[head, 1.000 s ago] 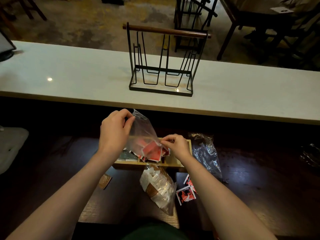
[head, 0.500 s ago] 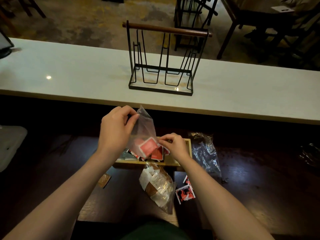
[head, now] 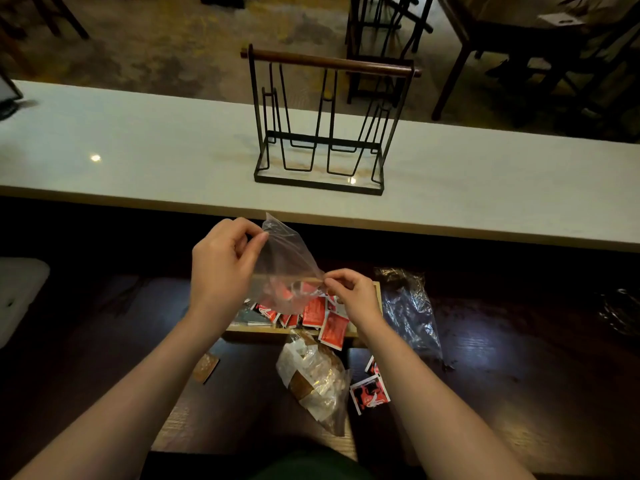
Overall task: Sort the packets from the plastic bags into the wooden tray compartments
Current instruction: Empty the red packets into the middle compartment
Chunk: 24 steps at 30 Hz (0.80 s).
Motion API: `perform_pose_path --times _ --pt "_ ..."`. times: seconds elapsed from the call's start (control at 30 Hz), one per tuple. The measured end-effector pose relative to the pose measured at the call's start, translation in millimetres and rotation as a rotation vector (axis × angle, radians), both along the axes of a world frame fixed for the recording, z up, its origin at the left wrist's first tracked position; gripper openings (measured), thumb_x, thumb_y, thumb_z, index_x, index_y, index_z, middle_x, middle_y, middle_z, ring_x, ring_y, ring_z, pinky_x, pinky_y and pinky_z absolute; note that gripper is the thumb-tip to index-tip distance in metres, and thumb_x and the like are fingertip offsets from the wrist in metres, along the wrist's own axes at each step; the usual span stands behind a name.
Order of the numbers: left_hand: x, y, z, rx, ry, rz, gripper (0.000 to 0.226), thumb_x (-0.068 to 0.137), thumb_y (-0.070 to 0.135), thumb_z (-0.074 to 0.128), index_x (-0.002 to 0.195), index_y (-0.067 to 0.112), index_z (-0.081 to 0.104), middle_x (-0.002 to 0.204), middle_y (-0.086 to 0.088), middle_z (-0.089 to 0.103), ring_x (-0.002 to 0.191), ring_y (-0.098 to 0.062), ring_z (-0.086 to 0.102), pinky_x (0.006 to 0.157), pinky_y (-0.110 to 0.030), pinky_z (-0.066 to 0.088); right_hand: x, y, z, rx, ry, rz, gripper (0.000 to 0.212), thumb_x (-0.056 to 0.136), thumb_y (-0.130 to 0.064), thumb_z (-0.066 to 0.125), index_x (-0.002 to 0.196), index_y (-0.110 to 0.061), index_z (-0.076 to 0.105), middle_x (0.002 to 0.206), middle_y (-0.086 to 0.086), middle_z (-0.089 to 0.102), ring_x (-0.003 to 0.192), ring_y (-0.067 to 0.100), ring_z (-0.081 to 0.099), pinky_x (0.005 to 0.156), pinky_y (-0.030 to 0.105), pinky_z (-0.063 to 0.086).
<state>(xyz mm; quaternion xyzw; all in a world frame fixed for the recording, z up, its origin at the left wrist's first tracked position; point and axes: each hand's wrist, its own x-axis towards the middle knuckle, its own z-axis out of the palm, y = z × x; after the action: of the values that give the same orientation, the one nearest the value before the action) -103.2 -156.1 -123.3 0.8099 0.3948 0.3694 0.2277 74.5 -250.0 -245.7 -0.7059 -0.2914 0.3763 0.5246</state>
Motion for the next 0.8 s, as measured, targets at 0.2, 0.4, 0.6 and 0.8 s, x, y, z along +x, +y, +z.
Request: perform_pose_path --times 0.2,0.4,0.6,0.8 --pt "0 4 -18 -0.075 -0.042 0.032 0.008 0.092 0.013 0.057 0.086 0.011 0.063 0.076 0.001 0.057 0.070 -0.008 0.052 0.063 -0.017 0.041 13 -9 1 0.000 0.038 -0.131 0.016 0.089 -0.004 0.058 0.085 -0.017 0.067 0.079 -0.002 0.066 0.069 0.008 0.060 0.061 0.019 0.050" --pt "0 19 -100 -0.281 0.330 0.057 0.023 0.091 0.023 0.058 0.111 0.011 0.057 0.106 -0.007 0.057 0.095 -0.023 0.057 0.081 -0.039 0.049 48 -43 -12 0.049 0.100 -0.443 0.022 0.090 0.003 0.054 0.080 -0.015 0.063 0.065 0.005 0.058 0.048 0.003 0.054 0.051 0.018 0.047" --pt "11 17 -159 -0.228 0.775 -0.210 0.062 0.083 0.021 0.066 0.138 0.015 0.038 0.146 -0.007 0.039 0.132 -0.027 0.035 0.106 -0.039 0.035 84 -103 -29 -0.125 -0.085 -0.681 0.008 0.087 -0.006 0.060 0.088 -0.009 0.068 0.067 0.004 0.060 0.050 0.003 0.052 0.051 0.019 0.044" --pt "26 34 -159 -0.073 1.039 -0.329 0.080 0.081 0.033 0.069 0.147 0.022 0.025 0.149 -0.008 0.032 0.135 -0.027 0.029 0.109 -0.038 0.030 101 -138 -23 -0.323 -0.277 -0.893 0.017 0.088 -0.011 0.058 0.100 -0.002 0.066 0.087 0.015 0.062 0.082 0.025 0.055 0.073 0.030 0.040"
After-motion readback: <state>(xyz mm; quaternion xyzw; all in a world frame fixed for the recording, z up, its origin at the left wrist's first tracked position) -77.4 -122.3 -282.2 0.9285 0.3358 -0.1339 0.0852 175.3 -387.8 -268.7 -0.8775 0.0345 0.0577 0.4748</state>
